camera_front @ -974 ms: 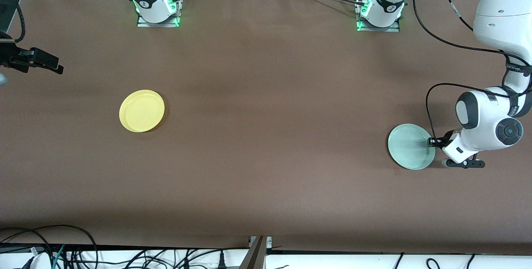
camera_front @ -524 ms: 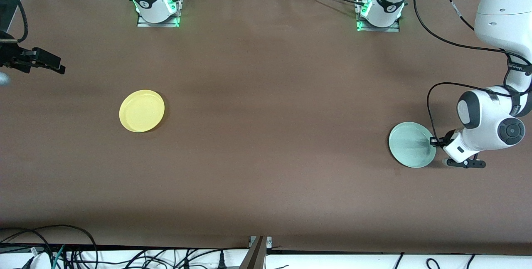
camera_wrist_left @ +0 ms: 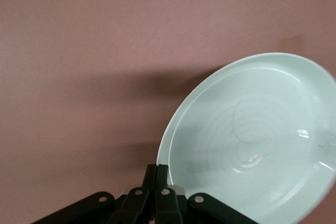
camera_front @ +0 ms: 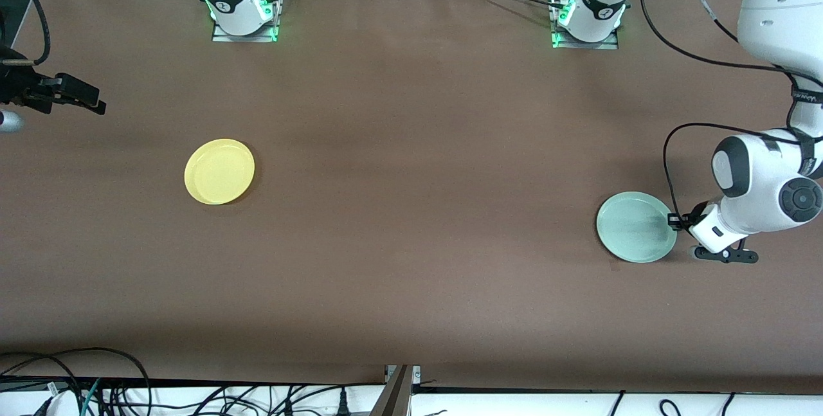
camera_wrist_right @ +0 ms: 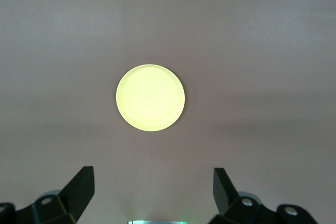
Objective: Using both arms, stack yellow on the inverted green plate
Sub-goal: 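Lift the green plate and flip it over with the left gripper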
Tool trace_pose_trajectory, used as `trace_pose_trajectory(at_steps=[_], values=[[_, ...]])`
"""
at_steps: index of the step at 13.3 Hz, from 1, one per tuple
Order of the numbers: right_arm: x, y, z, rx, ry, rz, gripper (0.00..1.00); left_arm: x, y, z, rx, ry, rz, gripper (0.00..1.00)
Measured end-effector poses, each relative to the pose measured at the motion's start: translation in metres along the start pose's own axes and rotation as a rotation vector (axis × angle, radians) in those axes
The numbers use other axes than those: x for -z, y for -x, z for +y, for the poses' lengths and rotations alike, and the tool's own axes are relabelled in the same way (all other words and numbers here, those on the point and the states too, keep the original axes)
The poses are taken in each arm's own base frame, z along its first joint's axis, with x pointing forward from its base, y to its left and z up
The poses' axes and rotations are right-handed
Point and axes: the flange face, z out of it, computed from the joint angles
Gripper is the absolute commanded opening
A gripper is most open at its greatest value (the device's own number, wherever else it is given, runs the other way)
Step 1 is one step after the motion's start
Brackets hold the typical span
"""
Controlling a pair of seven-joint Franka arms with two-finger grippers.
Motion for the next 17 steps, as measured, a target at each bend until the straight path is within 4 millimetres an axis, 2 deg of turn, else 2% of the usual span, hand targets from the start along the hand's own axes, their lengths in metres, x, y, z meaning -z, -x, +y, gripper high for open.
trace_pose_trajectory(at_steps=[2,3,5,7,10,11,13,17], values=[[0.000,0.000,0.000,0.000,0.000,0.000,1.00,0.040,-0.005,0.025,-0.054,-0.034,0.026,0.00],[0.000,0.000,0.000,0.000,0.000,0.000,1.00,0.069,-0.011,0.046,-0.109,-0.095,0.053,0.00],[0.000,0.000,0.000,-0.001,0.000,0.000,1.00,0.092,-0.018,0.082,-0.155,-0.155,0.078,0.00],[0.000,0.000,0.000,-0.001,0.000,0.000,1.00,0.119,-0.024,0.143,-0.189,-0.235,0.087,0.00],[0.000,0.000,0.001,-0.001,0.000,0.000,1.00,0.169,-0.016,0.255,-0.181,-0.364,0.095,0.00],[0.000,0.000,0.001,-0.001,0.000,0.000,1.00,0.177,-0.008,0.292,-0.161,-0.389,0.107,0.00],[0.000,0.000,0.001,-0.001,0.000,0.000,1.00,0.176,0.013,0.362,-0.128,-0.454,0.140,0.00],[0.000,0.000,0.001,-0.002,0.000,0.000,1.00,0.142,0.065,0.482,-0.101,-0.679,0.224,0.00]])
